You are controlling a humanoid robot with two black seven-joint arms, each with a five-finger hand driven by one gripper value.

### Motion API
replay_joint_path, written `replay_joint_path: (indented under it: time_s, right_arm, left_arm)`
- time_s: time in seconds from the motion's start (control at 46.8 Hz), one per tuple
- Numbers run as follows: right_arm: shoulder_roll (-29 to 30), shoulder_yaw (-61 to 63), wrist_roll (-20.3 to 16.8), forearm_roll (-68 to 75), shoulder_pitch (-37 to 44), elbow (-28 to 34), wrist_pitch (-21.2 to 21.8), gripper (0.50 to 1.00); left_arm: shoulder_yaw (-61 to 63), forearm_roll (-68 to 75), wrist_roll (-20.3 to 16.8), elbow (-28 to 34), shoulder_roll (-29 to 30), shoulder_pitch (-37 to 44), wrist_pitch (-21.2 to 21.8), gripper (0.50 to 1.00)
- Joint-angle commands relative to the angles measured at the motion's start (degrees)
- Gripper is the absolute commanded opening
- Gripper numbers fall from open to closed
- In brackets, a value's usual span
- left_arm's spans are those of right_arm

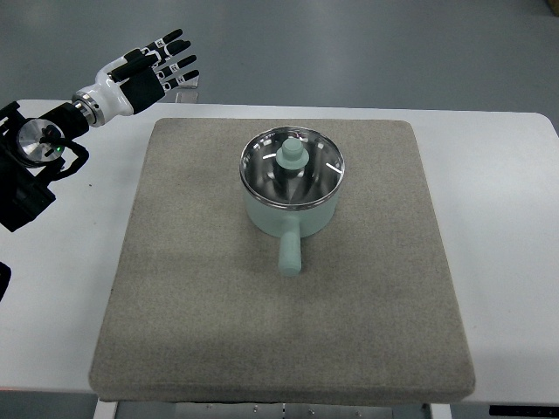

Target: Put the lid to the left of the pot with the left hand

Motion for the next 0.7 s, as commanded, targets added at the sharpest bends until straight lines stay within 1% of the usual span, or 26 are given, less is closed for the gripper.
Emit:
replay_joint_path:
  time_s: [0.0,0.683]
  right_arm:
    - [0.0,0.0,0.0,0.0,-0.02,0.0,0.0,0.923]
    - [0.0,0.0,0.0,0.0,-0.02,0.0,0.0,0.921]
  left_arm:
    - [0.06,0.09,0.0,-0.09,-0.05,0.0,0.0,0.996]
    - [0.32,0.09,-0.09,0.17,0.57,-0.17,0.0,0.996]
